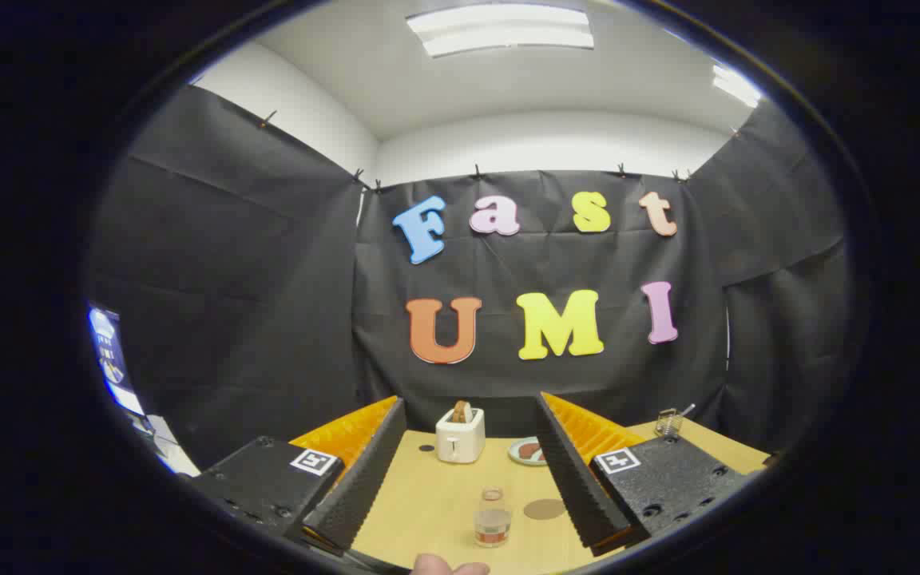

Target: Take the bottle from table, then pour the juice into the cup, finally place the bottle on the coaster

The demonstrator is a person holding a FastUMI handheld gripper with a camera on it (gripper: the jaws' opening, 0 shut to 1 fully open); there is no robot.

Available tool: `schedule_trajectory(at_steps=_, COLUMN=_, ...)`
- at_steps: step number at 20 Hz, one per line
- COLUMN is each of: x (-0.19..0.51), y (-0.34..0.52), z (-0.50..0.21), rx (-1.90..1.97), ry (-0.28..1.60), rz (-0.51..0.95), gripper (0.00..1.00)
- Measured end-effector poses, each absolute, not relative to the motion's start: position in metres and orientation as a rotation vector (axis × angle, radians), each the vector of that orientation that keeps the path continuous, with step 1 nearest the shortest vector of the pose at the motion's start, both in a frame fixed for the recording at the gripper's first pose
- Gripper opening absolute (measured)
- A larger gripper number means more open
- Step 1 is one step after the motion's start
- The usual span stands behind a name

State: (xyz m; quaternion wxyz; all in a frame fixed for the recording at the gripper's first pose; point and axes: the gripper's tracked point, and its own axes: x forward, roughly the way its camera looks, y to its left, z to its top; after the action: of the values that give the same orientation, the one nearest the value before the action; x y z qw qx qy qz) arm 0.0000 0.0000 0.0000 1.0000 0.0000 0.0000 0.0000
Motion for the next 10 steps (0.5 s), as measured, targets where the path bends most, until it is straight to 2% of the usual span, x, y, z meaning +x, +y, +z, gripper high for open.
schedule_trajectory(at_steps=10, x=-0.0001, y=-0.0032, z=-0.0015, rx=0.019, ry=0.006, rz=0.002, gripper=1.0)
